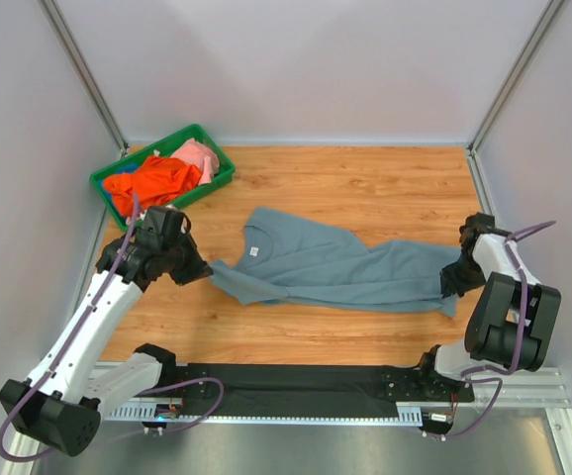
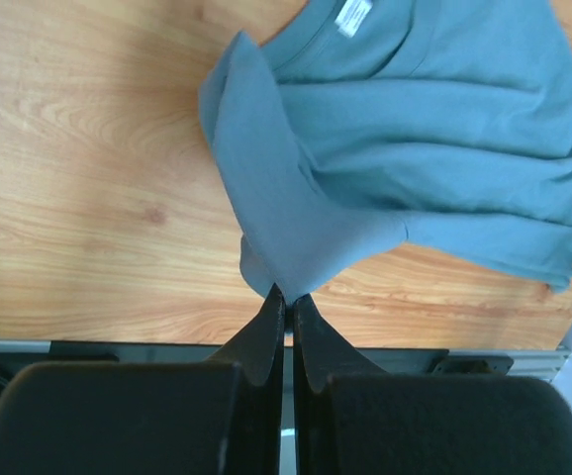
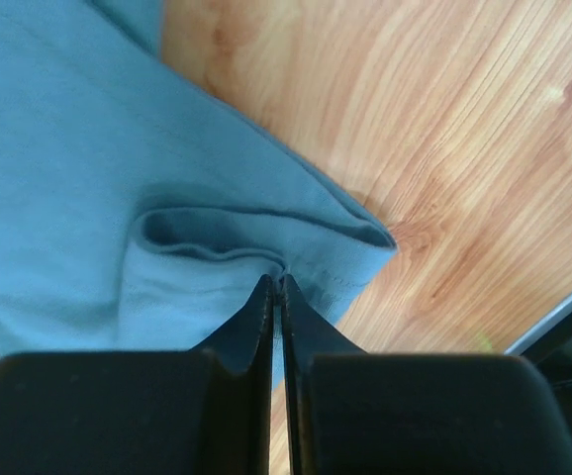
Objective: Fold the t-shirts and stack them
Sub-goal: Flatten the tshirt out
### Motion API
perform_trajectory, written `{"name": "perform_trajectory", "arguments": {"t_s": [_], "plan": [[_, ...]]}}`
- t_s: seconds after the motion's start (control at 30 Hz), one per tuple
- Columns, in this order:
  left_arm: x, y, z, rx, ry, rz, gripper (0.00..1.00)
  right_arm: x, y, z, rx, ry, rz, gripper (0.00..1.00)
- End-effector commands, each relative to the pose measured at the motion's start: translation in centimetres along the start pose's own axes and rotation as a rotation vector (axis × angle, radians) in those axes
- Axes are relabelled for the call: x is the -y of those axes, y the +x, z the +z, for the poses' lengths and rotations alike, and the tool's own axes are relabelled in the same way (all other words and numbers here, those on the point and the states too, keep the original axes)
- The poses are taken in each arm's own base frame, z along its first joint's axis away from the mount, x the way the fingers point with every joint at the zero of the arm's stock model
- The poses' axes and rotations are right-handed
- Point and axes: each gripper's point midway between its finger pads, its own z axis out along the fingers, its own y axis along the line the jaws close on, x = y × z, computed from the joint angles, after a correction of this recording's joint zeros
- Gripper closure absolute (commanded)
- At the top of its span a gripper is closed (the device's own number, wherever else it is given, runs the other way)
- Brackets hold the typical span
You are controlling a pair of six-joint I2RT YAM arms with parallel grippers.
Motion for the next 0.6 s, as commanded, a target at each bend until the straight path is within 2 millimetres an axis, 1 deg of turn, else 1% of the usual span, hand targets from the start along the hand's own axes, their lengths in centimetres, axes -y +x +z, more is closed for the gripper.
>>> {"name": "perform_trajectory", "arguments": {"t_s": [0.0,0.03,0.07,0.1,0.13,0.17,0.2,0.23,0.27,0.3,0.33,0.37,0.4,0.43,0.47,0.5,0.53,0.57], "plan": [[2.5,-3.4,-2.1,0.116,0.044,0.005,1.00,-2.0,-3.9,-4.8,0.130,-0.098,-0.008,1.00],[4.1,-4.7,-3.6,0.153,0.086,0.005,1.00,-1.6,-4.0,-6.1,0.136,-0.097,-0.016,1.00],[4.6,-5.2,-3.7,0.151,0.083,0.002,1.00,-2.6,-5.6,-9.0,0.198,-0.161,-0.019,1.00],[5.4,-5.8,-4.4,0.164,0.098,-0.001,1.00,-2.8,-6.2,-10.5,0.220,-0.190,-0.021,1.00],[6.9,-7.0,-6.1,0.202,0.141,-0.004,1.00,-3.0,-6.6,-11.9,0.239,-0.213,-0.022,1.00],[7.3,-7.3,-6.6,0.201,0.142,-0.012,1.00,-3.2,-7.5,-14.9,0.281,-0.254,-0.026,1.00],[7.8,-7.6,-7.5,0.211,0.156,-0.027,1.00,-2.9,-7.8,-16.8,0.311,-0.283,-0.021,1.00],[8.8,-8.4,-9.2,0.241,0.193,-0.039,1.00,-2.6,-8.2,-18.5,0.337,-0.301,-0.011,0.99],[8.7,-8.1,-10.3,0.246,0.202,-0.051,1.00,-1.7,-7.9,-19.7,0.336,-0.295,-0.011,1.00],[8.9,-8.0,-11.2,0.250,0.223,-0.065,1.00,-1.9,-8.3,-22.2,0.370,-0.352,-0.004,1.00],[9.0,-7.8,-12.5,0.253,0.247,-0.098,1.00,-0.9,-7.8,-23.6,0.383,-0.373,-0.004,1.00],[8.9,-7.3,-14.0,0.269,0.282,-0.114,1.00,-0.4,-7.4,-24.6,0.385,-0.390,-0.004,1.00],[8.9,-6.9,-15.2,0.271,0.308,-0.130,1.00,-0.1,-7.3,-26.6,0.403,-0.437,-0.006,1.00],[8.7,-6.4,-17.1,0.285,0.340,-0.150,1.00,1.1,-5.9,-27.4,0.382,-0.449,-0.019,1.00],[8.5,-6.1,-18.1,0.293,0.354,-0.158,1.00,1.8,-5.6,-28.2,0.389,-0.456,-0.016,1.00],[8.4,-5.8,-18.9,0.294,0.369,-0.158,1.00,2.2,-4.6,-28.9,0.374,-0.489,-0.033,1.00],[8.2,-5.4,-20.3,0.298,0.388,-0.169,1.00,3.6,-3.5,-30.1,0.378,-0.509,-0.053,1.00],[8.3,-4.8,-21.4,0.288,0.419,-0.172,1.00,4.3,-2.7,-30.8,0.373,-0.528,-0.068,1.00]]}}
